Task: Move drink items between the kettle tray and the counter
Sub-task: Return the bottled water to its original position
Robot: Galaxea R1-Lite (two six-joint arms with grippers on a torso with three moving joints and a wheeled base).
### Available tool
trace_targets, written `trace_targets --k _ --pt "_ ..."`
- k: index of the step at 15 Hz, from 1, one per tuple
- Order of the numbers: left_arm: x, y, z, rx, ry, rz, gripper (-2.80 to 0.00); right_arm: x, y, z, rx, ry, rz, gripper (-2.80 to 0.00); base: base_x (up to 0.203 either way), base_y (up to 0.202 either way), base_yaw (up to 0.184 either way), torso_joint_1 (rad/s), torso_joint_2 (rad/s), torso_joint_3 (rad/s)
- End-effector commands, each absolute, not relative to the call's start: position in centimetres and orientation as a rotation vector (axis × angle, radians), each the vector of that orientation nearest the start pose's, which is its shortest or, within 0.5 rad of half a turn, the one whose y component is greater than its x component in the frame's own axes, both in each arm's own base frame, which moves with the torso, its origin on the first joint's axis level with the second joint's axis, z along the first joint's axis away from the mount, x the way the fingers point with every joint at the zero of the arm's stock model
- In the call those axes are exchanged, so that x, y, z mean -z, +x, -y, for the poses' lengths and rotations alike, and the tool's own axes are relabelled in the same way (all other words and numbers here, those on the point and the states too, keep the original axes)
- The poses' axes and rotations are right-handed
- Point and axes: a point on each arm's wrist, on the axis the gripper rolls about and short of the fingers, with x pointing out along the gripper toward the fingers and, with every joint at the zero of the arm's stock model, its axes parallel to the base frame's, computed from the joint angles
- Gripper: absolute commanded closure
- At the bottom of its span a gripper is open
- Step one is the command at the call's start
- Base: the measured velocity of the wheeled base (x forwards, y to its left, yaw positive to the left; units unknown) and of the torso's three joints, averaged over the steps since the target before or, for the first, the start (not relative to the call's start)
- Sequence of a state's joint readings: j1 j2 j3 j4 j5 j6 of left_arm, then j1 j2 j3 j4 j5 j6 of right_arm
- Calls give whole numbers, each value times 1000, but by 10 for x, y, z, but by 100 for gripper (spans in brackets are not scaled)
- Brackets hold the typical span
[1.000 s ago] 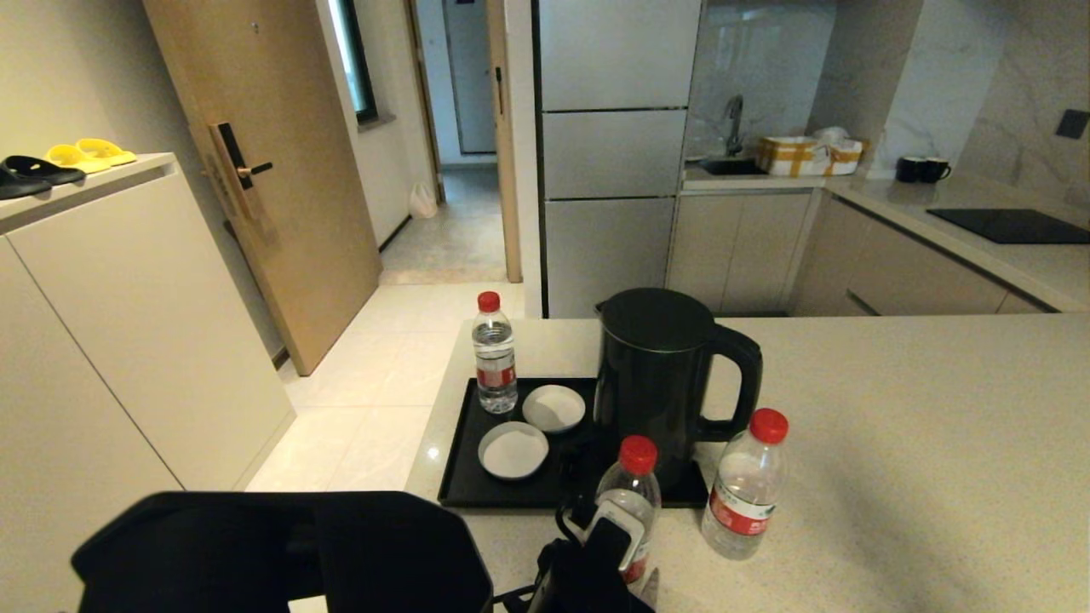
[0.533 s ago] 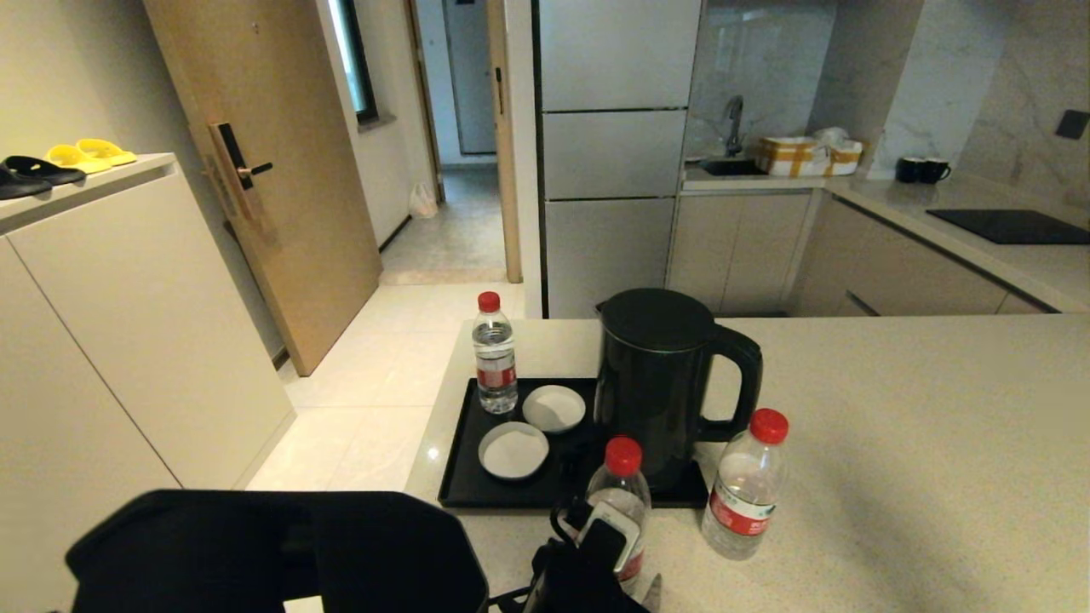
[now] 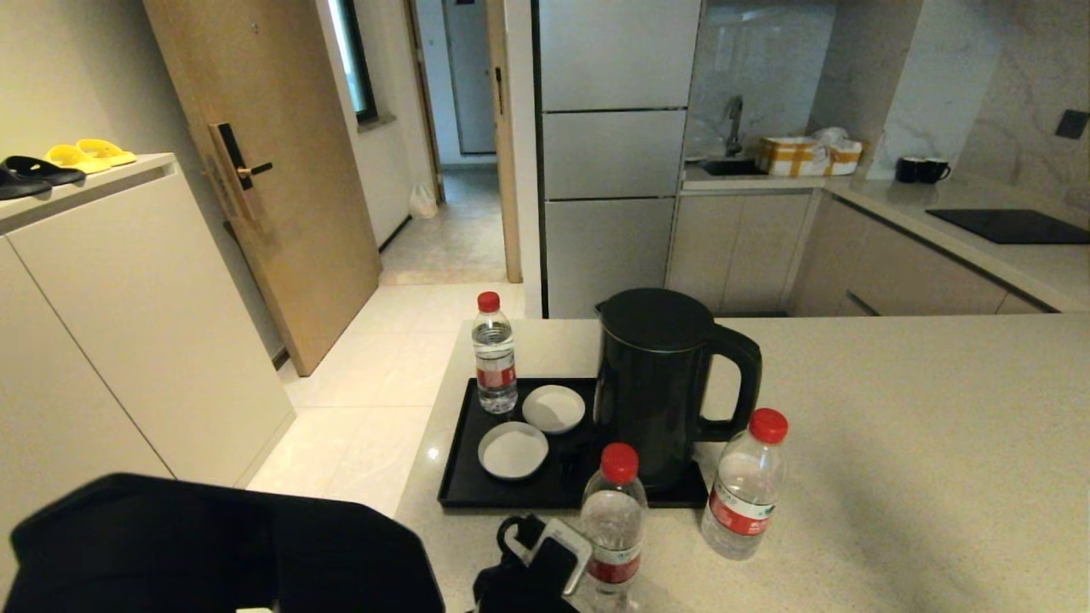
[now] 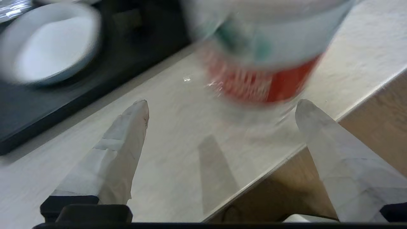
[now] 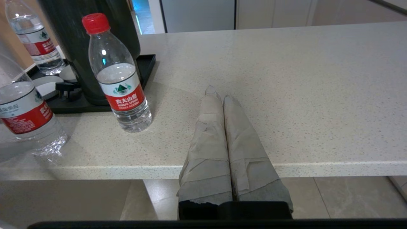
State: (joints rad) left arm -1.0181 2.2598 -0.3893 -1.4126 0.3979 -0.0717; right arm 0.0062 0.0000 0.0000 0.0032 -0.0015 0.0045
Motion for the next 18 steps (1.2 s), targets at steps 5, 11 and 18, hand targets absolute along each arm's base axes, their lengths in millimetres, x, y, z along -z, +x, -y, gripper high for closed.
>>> trace_targets --k 5,11,18 --pt "-52 172 186 468 195 -261 -280 -75 -23 0 -5 5 -6 0 0 0 0 0 0 0" --pt "-141 218 50 -56 160 -136 0 -75 -23 0 -5 5 -6 0 0 0 0 0 0 0" --pt "-256 54 -3 -135 28 -112 0 -75 -23 0 -5 5 -6 0 0 0 0 0 0 0"
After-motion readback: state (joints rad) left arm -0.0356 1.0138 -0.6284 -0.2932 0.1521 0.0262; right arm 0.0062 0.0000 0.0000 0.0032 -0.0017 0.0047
